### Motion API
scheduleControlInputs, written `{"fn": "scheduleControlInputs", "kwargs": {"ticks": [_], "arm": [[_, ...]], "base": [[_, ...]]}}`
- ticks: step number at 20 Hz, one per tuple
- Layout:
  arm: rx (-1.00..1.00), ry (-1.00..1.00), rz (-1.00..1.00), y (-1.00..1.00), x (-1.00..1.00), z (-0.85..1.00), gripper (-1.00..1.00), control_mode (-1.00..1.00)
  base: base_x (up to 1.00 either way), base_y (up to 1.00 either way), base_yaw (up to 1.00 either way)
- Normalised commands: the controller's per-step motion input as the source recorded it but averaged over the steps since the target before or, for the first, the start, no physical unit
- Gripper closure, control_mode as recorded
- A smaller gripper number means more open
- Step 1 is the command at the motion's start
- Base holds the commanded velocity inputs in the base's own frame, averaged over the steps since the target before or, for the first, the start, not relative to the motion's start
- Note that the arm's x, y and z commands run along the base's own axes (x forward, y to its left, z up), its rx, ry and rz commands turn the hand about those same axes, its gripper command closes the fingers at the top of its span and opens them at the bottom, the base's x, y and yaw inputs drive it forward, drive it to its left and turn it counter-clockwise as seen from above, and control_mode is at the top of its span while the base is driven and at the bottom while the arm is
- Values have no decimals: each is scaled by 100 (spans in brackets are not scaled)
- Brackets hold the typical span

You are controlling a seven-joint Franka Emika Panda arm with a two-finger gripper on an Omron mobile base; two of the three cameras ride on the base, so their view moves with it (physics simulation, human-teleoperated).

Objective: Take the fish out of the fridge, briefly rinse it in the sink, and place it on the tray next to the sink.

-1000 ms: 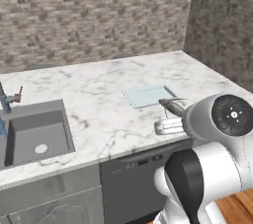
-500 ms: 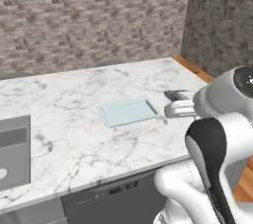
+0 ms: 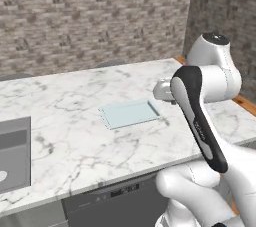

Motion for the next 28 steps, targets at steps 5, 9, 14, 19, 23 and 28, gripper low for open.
{"fn": "scheduleControlInputs", "kwargs": {"ticks": [5, 9, 14, 19, 23, 28], "arm": [[-20, 0, 1, 44, 27, -87, 100, -100], [0, -2, 1, 6, 58, -67, 100, -100], [20, 5, -1, 0, 100, -5, 100, -100], [9, 14, -4, 0, 100, 0, 100, -100], [0, 13, -6, 12, 100, -13, 100, -100], [0, 7, -9, 20, 99, -18, 100, -100]], "base": [[0, 0, 0], [0, 0, 0], [0, 0, 0], [0, 0, 0], [0, 0, 0], [0, 0, 0]]}}
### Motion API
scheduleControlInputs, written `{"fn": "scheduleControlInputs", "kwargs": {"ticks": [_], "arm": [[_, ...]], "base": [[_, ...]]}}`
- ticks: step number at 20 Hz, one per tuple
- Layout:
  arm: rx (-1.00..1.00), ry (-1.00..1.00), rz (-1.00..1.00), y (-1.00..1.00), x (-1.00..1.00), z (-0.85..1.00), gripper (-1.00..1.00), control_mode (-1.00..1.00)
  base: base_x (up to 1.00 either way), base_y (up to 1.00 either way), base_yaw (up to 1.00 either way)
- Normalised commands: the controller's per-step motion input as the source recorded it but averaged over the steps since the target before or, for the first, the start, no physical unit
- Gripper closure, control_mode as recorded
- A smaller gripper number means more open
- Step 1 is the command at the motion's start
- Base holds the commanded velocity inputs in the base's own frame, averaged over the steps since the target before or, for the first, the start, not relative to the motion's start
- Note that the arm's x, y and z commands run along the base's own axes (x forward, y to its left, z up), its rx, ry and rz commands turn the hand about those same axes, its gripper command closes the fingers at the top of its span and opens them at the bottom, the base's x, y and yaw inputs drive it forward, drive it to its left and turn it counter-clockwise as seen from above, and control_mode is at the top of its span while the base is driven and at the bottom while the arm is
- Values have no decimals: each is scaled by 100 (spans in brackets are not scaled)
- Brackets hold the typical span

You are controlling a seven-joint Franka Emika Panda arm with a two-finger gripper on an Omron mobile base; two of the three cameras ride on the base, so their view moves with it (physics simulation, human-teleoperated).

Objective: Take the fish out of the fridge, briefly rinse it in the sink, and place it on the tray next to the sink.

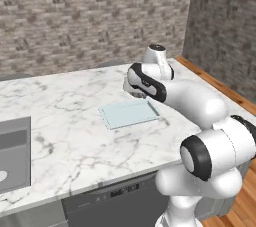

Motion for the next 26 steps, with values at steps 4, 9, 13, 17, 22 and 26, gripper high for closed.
{"fn": "scheduleControlInputs", "kwargs": {"ticks": [4, 9, 13, 17, 22, 26], "arm": [[-8, 0, -13, 2, 43, -69, 100, -100], [-14, 1, -12, 0, 19, -85, 100, -100], [-1, 1, -9, 0, 30, -29, 100, -100], [0, 2, -8, -4, 29, -28, 100, -100], [0, 0, -9, -8, 36, -19, 100, -100], [0, 0, -11, -15, 9, -35, 100, -100]], "base": [[0, 0, 0], [0, 0, 0], [0, 0, 0], [0, 0, 0], [0, 0, 0], [0, 0, 0]]}}
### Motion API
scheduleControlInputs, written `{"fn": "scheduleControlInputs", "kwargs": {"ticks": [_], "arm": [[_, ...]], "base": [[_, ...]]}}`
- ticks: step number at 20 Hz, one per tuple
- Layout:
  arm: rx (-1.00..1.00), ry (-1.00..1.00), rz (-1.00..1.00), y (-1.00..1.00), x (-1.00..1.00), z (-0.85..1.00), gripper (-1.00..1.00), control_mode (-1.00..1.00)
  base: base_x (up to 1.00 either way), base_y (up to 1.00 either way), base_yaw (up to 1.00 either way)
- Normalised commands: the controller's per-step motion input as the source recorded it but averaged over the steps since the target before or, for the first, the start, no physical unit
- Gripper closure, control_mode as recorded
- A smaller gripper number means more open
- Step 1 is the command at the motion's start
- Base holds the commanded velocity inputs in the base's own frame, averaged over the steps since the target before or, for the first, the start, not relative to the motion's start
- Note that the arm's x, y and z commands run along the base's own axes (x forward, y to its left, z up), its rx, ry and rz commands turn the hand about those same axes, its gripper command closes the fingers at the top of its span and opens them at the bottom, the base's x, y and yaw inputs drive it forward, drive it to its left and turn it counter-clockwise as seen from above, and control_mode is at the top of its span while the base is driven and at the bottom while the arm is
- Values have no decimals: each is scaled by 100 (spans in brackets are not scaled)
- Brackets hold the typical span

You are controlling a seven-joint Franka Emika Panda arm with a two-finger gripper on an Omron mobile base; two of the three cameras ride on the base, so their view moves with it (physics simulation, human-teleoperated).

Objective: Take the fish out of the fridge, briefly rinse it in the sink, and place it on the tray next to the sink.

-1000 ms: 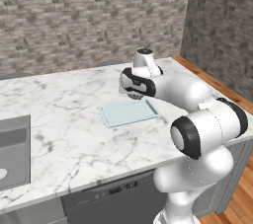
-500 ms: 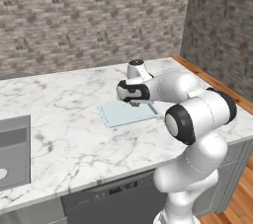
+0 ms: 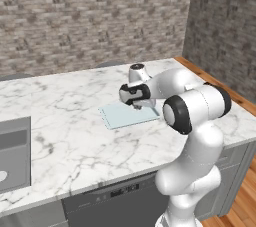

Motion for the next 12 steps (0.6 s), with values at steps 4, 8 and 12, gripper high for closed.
{"fn": "scheduleControlInputs", "kwargs": {"ticks": [4, 8, 12], "arm": [[0, 0, -13, -16, 0, -36, 100, -100], [0, 0, -15, -13, 1, -14, 100, -100], [0, -1, -19, 0, 8, -5, 100, -100]], "base": [[0, 0, 0], [0, 0, 0], [0, 0, 0]]}}
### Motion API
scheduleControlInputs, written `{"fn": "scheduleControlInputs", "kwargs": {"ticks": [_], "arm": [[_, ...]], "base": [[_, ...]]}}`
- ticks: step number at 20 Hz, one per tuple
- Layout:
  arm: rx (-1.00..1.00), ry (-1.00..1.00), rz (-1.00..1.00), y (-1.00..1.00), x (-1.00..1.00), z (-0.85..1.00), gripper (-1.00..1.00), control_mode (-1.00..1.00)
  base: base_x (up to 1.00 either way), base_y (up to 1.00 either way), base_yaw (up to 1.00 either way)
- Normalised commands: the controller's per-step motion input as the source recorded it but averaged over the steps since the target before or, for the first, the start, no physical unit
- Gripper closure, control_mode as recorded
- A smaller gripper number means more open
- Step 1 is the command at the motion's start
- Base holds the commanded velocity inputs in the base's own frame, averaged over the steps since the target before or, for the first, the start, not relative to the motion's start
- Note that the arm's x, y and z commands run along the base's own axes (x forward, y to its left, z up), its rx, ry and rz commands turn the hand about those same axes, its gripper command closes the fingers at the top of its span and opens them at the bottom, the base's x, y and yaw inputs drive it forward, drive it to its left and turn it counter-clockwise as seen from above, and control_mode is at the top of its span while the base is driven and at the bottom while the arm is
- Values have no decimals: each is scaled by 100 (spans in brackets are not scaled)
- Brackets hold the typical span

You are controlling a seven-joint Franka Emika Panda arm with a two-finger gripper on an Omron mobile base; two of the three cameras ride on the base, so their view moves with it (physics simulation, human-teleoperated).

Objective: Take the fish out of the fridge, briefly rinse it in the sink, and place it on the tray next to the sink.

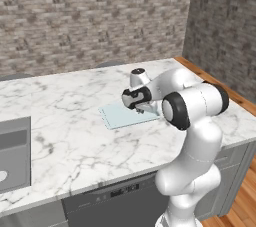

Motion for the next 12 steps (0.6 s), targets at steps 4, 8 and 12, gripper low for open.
{"fn": "scheduleControlInputs", "kwargs": {"ticks": [4, 8, 12], "arm": [[0, -5, -23, 27, 38, 0, -100, -100], [1, -5, -28, 9, 43, 24, -100, -100], [4, -14, -23, 0, 11, 68, -100, -100]], "base": [[0, 0, 0], [0, 0, 0], [0, 0, 0]]}}
